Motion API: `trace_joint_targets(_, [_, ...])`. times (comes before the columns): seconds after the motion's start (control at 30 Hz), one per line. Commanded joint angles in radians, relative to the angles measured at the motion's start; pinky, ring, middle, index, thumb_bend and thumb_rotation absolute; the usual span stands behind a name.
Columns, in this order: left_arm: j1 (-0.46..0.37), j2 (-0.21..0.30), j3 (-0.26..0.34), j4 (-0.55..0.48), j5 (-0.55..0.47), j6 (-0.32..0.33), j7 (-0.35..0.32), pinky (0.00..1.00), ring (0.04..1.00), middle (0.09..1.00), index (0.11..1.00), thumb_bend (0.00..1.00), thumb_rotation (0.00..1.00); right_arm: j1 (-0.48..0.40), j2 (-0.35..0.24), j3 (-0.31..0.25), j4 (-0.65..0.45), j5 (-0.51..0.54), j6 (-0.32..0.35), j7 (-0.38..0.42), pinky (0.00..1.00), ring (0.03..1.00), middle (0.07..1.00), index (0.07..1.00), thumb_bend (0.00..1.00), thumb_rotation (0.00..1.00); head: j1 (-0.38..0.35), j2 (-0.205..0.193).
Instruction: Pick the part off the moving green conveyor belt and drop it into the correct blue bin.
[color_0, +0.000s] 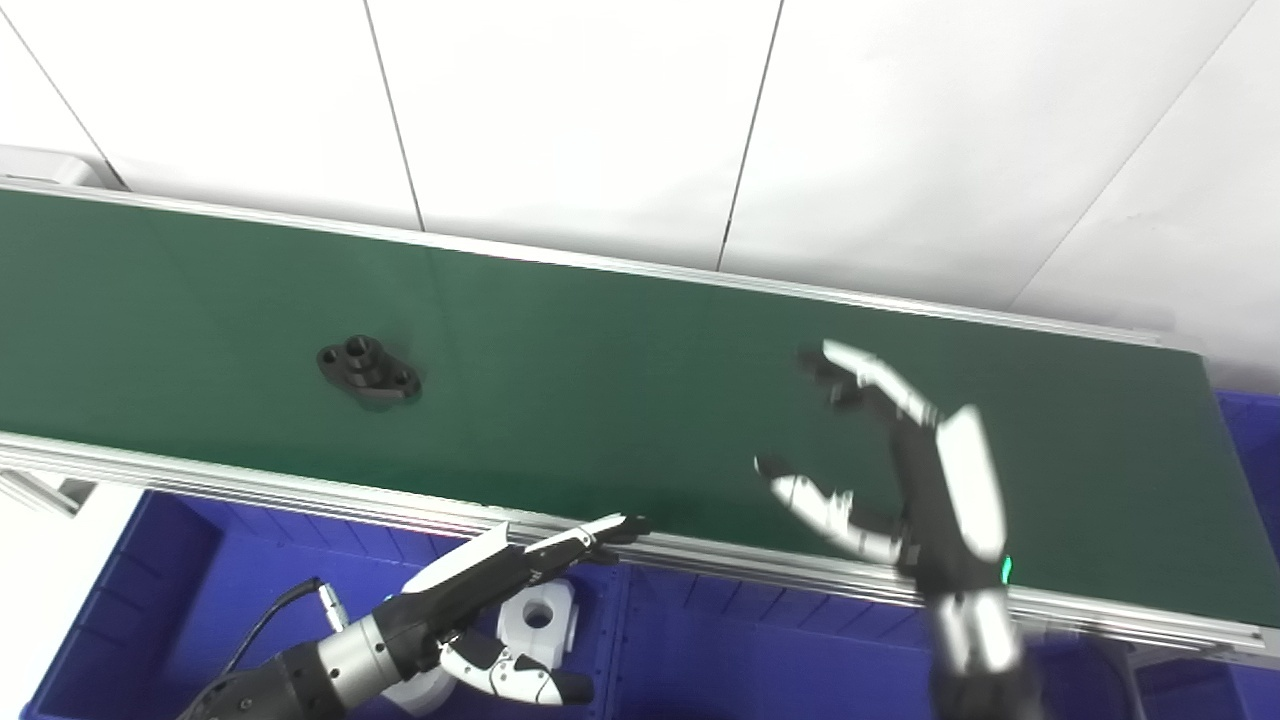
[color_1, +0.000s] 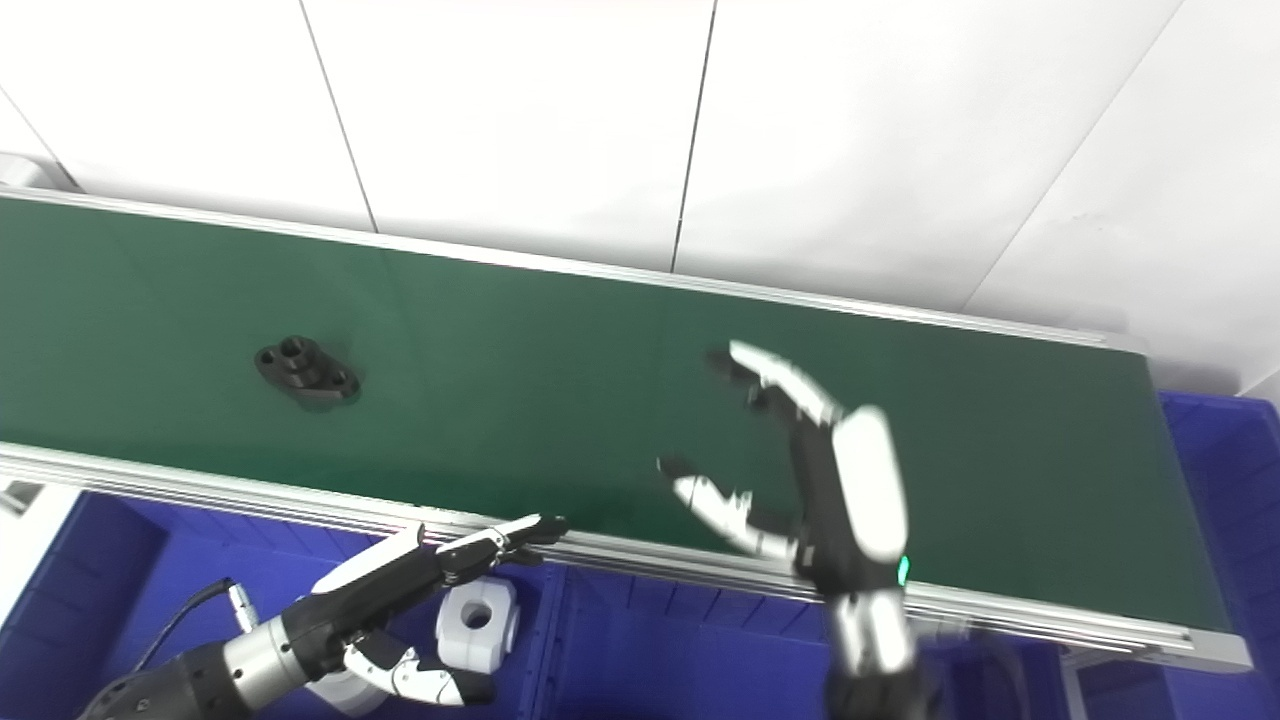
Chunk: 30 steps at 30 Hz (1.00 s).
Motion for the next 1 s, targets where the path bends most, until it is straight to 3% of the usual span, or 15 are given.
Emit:
trace_joint_targets(0.0, [-0.018,0.004,-0.002,-0.017,0.002,-0.024,0.005,0.90,0.964,0.989,0.950,0.40,0.35,-0.099,-0.007,-0.013,-0.056,-0.035,0.103,0.081,0.63,0.696,0.720,0.723,0.69,0.27,-0.001,0.002])
trace_joint_targets(0.13, [-0.020,0.003,-0.007,-0.020,0.006,-0.017,0.004,0.90,0.964,0.990,0.953,0.40,0.36,-0.243,-0.021,-0.012,-0.088,-0.083,0.268,0.224,0.54,0.616,0.662,0.692,0.79,0.19,-0.006,0.004])
trace_joint_targets(0.23, [-0.024,0.000,-0.009,-0.018,0.010,-0.013,0.004,0.90,0.962,0.988,0.952,0.40,0.35,-0.369,-0.044,0.019,-0.074,-0.153,0.378,0.358,0.53,0.600,0.641,0.674,0.81,0.17,-0.009,0.004])
trace_joint_targets(0.27, [-0.025,-0.001,-0.011,-0.019,0.011,-0.007,0.003,0.90,0.961,0.988,0.952,0.40,0.35,-0.414,-0.054,0.038,-0.052,-0.180,0.401,0.399,0.51,0.583,0.629,0.657,0.86,0.13,-0.009,0.004])
trace_joint_targets(0.37, [-0.027,-0.002,-0.016,-0.024,0.011,0.010,0.001,0.90,0.964,0.993,0.956,0.40,0.36,-0.511,-0.069,0.086,0.019,-0.235,0.446,0.477,0.52,0.586,0.632,0.659,0.88,0.12,-0.012,0.001])
trace_joint_targets(0.5, [-0.026,-0.001,-0.021,-0.033,0.015,0.019,0.000,0.91,0.962,0.993,0.956,0.40,0.35,-0.621,-0.046,0.145,0.118,-0.292,0.519,0.557,0.50,0.572,0.630,0.668,0.90,0.11,-0.018,0.001])
trace_joint_targets(0.67, [-0.025,-0.001,-0.026,-0.044,0.034,0.018,0.004,0.90,0.964,0.995,0.959,0.41,0.39,-0.723,-0.009,0.215,0.264,-0.309,0.529,0.590,0.43,0.517,0.593,0.649,0.90,0.05,-0.014,0.004])
trace_joint_targets(0.8, [-0.020,-0.001,-0.028,-0.050,0.040,0.026,0.007,0.90,0.967,0.996,0.962,0.42,0.42,-0.788,0.015,0.284,0.362,-0.358,0.538,0.622,0.34,0.426,0.511,0.621,0.91,0.04,-0.009,0.009])
trace_joint_targets(0.83, [-0.019,-0.001,-0.028,-0.052,0.040,0.028,0.007,0.91,0.968,0.999,0.965,0.42,0.42,-0.796,0.018,0.292,0.374,-0.363,0.539,0.624,0.32,0.399,0.490,0.607,0.68,0.01,-0.009,0.009])
trace_joint_targets(0.9, [0.002,-0.005,-0.026,-0.056,0.039,0.030,0.017,0.91,0.970,1.000,0.965,0.42,0.42,-0.818,0.045,0.302,0.428,-0.378,0.540,0.635,0.34,0.432,0.440,0.543,0.56,0.00,-0.006,0.010])
trace_joint_targets(0.97, [0.020,-0.007,-0.025,-0.060,0.043,0.029,0.026,0.91,0.972,1.000,0.966,0.42,0.42,-0.836,0.072,0.306,0.482,-0.411,0.541,0.650,0.35,0.444,0.428,0.535,0.54,0.00,-0.007,0.009])
